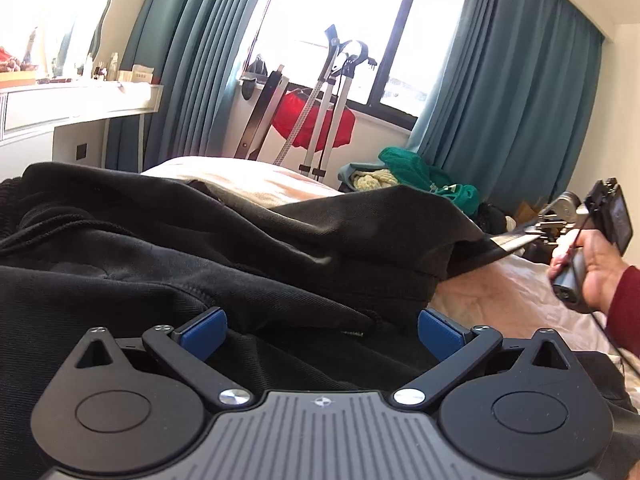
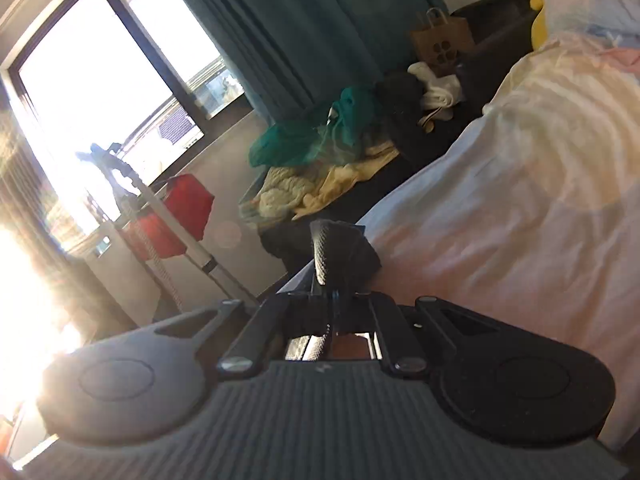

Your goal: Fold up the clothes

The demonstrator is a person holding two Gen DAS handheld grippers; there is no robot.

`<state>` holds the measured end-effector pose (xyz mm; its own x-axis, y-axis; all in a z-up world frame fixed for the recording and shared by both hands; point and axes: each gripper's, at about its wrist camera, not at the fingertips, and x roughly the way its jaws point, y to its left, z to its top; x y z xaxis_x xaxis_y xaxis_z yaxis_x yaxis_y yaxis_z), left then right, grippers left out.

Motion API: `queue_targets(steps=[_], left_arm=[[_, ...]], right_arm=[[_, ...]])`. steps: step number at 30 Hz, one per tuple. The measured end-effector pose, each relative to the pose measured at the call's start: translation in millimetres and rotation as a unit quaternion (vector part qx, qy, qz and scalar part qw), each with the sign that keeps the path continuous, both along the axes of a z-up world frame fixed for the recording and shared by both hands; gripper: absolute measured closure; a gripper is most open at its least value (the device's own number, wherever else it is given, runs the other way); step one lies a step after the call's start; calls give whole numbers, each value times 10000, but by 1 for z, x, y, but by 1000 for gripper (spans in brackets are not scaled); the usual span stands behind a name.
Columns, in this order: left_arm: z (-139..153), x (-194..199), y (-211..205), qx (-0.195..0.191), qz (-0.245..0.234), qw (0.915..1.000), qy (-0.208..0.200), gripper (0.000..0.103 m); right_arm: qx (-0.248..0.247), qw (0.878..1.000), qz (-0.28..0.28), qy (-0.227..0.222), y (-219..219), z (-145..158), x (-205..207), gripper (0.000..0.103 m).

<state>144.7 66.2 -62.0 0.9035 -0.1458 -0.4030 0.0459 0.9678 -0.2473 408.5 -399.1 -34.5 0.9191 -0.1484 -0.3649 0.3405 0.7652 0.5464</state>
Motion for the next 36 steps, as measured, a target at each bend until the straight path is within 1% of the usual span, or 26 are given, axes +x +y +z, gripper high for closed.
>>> queue_targets(steps=[2,3,5,6,9,12,14,15,17,20,22,23,25,27,28,31,32,34,35,36], left_arm=[[3,-4,-4,62,-40,10000,-40,0],[4,-5,-7,81,-84,9999,-51,0],[5,-7,-13,173,-153,9997,-86,0],[5,-7,-16,240,-171,9995,-102,0],[5,-6,-25,380,-228,9990,-85,0],[3,-2,-26,440,-233,9987,-53,0],[1,-1,-28,476,-214,9986,-38,0],[1,-1,-28,480,-203,9986,-31,0],[1,-2,-28,390,-204,9990,-11,0],[2,-5,-27,302,-225,9993,-5,0],[1,-6,-27,322,-260,9991,17,0],[1,-7,-28,340,-279,9990,31,0],[1,-8,-29,376,-318,9988,57,0],[0,-9,-30,426,-358,9984,65,0],[0,-9,-32,467,-380,9982,48,0],[-1,-10,-35,561,-433,9975,54,0],[-2,-10,-35,555,-443,9975,67,0],[-3,-11,-35,532,-458,9975,84,0],[-2,-11,-34,512,-458,9976,71,0],[-2,-12,-33,507,-447,9977,53,0]], right_arm=[[-350,9987,-366,-12,-41,15,-18,98],[-493,9974,-516,36,-58,18,-26,98],[-454,9963,-696,197,-94,11,-47,98],[-412,9965,-689,249,-106,4,-55,98],[-414,9957,-649,511,-118,-29,-76,98],[-163,9942,-662,832,-123,-68,-94,98],[79,9934,-759,856,-127,-83,-106,98],[158,9935,-788,803,-128,-82,-110,98],[151,9949,-765,643,-128,-67,-111,98],[43,9970,-696,328,-128,-29,-105,98],[-146,9972,-707,168,-129,-5,-101,98],[-175,9970,-750,104,-131,2,-102,98],[-190,9963,-837,83,-137,3,-107,98],[-255,9948,-917,357,-144,-16,-116,98],[-221,9940,-939,513,-148,-31,-122,98],[23,9912,-1020,842,-151,-74,-145,98],[75,9901,-1047,931,-151,-83,-152,98],[134,9894,-1065,977,-149,-89,-160,98],[152,9895,-1064,968,-148,-88,-163,98],[167,9900,-1056,925,-147,-81,-163,98]])
